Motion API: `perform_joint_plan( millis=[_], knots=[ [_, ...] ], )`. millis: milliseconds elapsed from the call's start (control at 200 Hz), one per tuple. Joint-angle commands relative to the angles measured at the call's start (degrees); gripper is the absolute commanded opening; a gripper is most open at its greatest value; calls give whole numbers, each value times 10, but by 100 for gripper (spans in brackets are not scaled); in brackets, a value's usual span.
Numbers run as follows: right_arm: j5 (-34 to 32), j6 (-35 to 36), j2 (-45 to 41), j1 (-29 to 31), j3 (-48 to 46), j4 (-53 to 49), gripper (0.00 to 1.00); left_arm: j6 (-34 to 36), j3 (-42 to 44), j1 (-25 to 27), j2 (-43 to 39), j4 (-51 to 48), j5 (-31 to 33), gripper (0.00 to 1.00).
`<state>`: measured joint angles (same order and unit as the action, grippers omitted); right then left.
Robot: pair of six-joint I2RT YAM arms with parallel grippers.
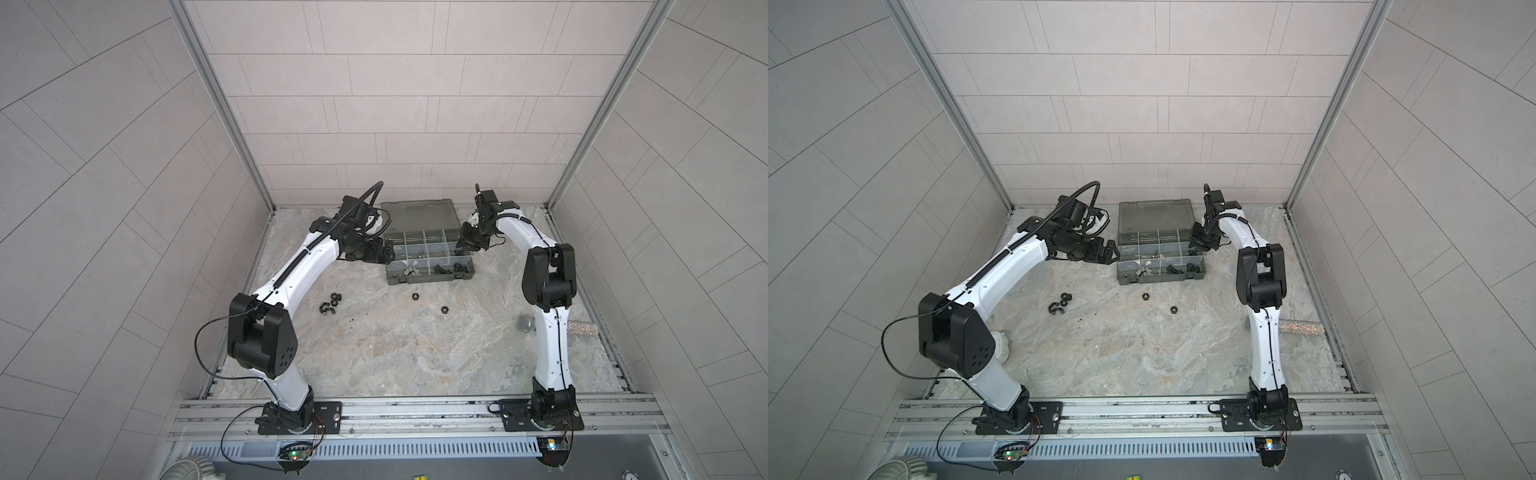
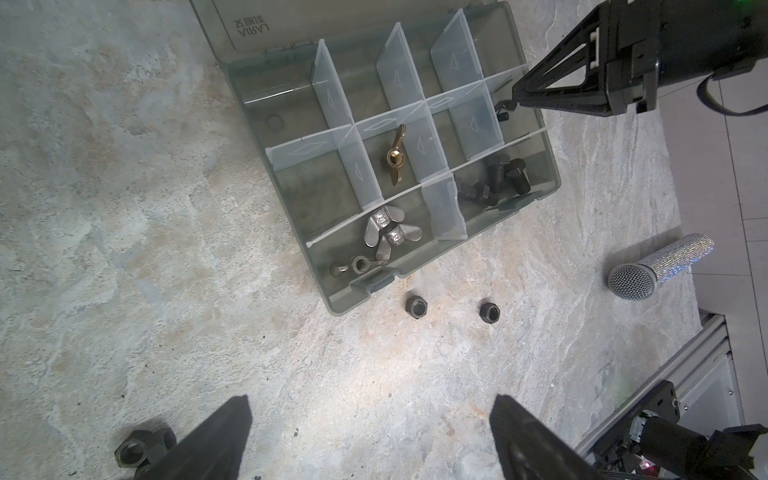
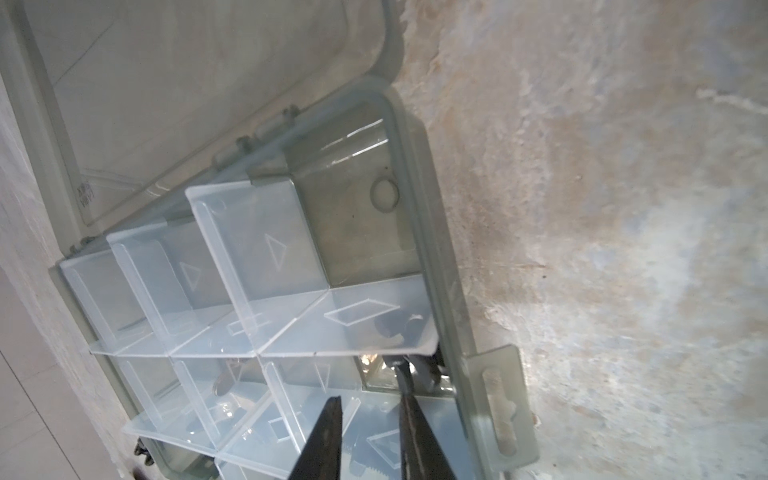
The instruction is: Sort the screws and nuts into containers
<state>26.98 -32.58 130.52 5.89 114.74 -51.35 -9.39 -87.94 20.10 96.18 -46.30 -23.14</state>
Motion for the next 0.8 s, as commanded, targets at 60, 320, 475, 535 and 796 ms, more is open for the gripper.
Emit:
perform_joint_plan(
  millis=[60,320,475,535,796],
  knots=[
    [12,6,-11,-1,7,-10,28,4,-16,-5,2,-13,16,96],
    [24,31,-101,24,-49,-6,30,-20,49,-45,-31,-24,57,95],
    [31,77,-145,66,-85,-22,36,-45,130,-87,-61,-7,81,94],
    [8,85,-157,82,-104,-24,36,-55,155,-103,-69,-2,84,93],
    [-60,87,-183,75,-161,15,36,-64,191,-122,-93,11,89,93]
  ],
)
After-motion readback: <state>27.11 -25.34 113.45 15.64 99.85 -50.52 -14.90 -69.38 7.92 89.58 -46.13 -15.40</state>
